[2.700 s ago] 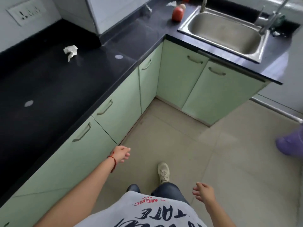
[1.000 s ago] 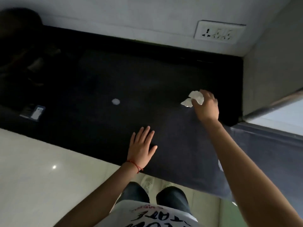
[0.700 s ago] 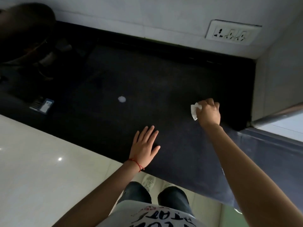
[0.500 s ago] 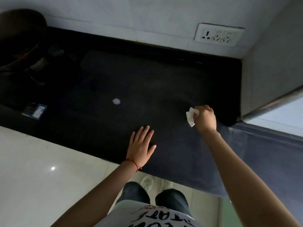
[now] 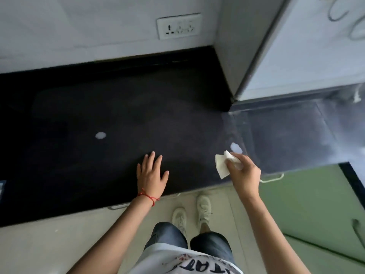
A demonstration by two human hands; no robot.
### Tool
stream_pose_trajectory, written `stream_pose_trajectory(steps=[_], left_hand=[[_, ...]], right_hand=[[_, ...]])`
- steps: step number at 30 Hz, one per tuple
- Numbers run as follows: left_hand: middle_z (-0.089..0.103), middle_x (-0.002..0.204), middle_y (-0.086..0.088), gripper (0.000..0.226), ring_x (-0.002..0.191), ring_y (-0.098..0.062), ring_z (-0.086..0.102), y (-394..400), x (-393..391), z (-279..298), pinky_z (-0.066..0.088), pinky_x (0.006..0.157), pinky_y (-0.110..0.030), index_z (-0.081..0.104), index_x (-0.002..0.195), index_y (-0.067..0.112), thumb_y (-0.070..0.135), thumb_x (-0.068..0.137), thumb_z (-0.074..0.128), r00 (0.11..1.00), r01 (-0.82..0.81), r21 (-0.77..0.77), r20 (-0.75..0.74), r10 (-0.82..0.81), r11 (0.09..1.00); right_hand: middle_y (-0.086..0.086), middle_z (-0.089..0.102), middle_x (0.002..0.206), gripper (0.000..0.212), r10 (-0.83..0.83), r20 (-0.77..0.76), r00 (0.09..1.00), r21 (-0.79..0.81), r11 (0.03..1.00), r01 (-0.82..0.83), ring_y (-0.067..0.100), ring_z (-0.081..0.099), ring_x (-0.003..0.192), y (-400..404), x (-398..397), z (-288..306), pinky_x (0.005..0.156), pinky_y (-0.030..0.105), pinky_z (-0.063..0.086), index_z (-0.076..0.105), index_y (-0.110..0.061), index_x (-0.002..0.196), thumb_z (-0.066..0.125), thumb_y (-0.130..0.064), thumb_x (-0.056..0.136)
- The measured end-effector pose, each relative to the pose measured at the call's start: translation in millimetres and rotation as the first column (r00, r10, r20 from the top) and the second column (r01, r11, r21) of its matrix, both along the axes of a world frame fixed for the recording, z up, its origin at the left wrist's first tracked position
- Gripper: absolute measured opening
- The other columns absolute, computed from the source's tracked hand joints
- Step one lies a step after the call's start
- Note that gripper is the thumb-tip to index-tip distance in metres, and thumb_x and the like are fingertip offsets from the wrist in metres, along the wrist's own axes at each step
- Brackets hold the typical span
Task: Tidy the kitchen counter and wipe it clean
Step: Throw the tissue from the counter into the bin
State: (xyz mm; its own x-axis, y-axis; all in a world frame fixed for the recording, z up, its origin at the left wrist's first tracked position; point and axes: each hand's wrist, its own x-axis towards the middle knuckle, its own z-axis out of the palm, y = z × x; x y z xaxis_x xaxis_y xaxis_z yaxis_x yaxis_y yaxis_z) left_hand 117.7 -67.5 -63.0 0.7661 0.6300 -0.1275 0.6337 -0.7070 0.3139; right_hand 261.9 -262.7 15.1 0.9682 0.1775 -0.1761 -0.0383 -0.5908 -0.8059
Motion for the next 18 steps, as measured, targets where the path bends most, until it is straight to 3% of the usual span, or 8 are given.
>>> stream_pose_trajectory(steps=[3, 6, 8, 12, 15, 18], left_hand=[[0.052, 0.133, -0.023, 0.049, 0.126, -0.045, 0.046, -11, 3, 5, 0.038, 0.098, -0.061, 0.06, 0.118, 0.005, 0.02, 0.074, 0.071, 0.999, 0.04, -0.026, 0.033, -0.04, 0.999], [0.06, 0.122, -0.024, 0.043, 0.116, -0.045, 0.054, -30, 7, 12, 0.045, 0.092, -0.056, 0.065, 0.108, 0.003, 0.029, 0.075, 0.054, 0.964, 0.225, 0.011, 0.146, -0.224, 0.974], [0.063, 0.118, -0.021, 0.046, 0.114, -0.042, 0.056, -54, 13, 19, 0.047, 0.092, -0.051, 0.066, 0.105, 0.004, 0.033, 0.077, 0.045, 0.905, 0.367, 0.02, 0.222, -0.362, 0.93], [0.068, 0.105, -0.013, 0.042, 0.108, -0.023, 0.055, -115, 21, 20, 0.051, 0.091, -0.036, 0.068, 0.098, 0.008, 0.034, 0.076, 0.043, 0.73, 0.66, -0.032, 0.263, -0.631, 0.751], [0.065, 0.112, -0.008, 0.055, 0.11, -0.023, 0.055, -159, 22, 15, 0.046, 0.095, -0.033, 0.065, 0.107, 0.011, 0.045, 0.076, 0.035, 0.648, 0.744, -0.268, 0.064, -0.759, 0.613], [0.059, 0.123, -0.009, 0.039, 0.117, -0.024, 0.052, -199, 15, 4, 0.04, 0.099, -0.028, 0.058, 0.118, 0.01, 0.033, 0.089, 0.049, 0.594, 0.672, -0.412, -0.197, -0.78, 0.615]], right_hand=[[-0.009, 0.064, 0.081, 0.019, -0.188, -0.08, 0.979, 0.046, 0.98, 0.192, -0.013, 0.058, 0.072, -42, -34, -11, 0.064, -0.005, 0.036, 0.071, -0.018, 0.098, 0.063, -0.014, 0.081], [-0.001, 0.066, 0.084, 0.02, -0.355, -0.133, 0.925, 0.014, 0.933, 0.36, -0.025, 0.052, 0.069, -90, -70, -30, 0.064, -0.006, 0.036, 0.071, -0.012, 0.098, 0.063, -0.008, 0.08], [0.004, 0.068, 0.087, 0.02, -0.46, -0.168, 0.872, -0.027, 0.886, 0.462, -0.019, 0.056, 0.072, -124, -96, -42, 0.064, -0.006, 0.037, 0.071, -0.01, 0.097, 0.063, -0.006, 0.079], [0.003, 0.065, 0.084, 0.019, -0.678, -0.255, 0.689, -0.115, 0.729, 0.675, 0.019, 0.06, 0.085, -193, -157, -59, 0.059, 0.009, 0.039, 0.071, -0.01, 0.096, 0.06, -0.008, 0.08], [0.005, 0.064, 0.083, 0.018, -0.786, -0.329, 0.523, -0.137, 0.588, 0.797, 0.022, 0.056, 0.085, -240, -207, -69, 0.06, 0.024, 0.038, 0.07, -0.012, 0.094, 0.058, -0.01, 0.081], [0.007, 0.064, 0.084, 0.02, -0.847, -0.372, 0.379, -0.142, 0.456, 0.879, 0.025, 0.055, 0.085, -284, -262, -82, 0.069, 0.027, 0.037, 0.07, -0.011, 0.094, 0.056, -0.008, 0.081]])
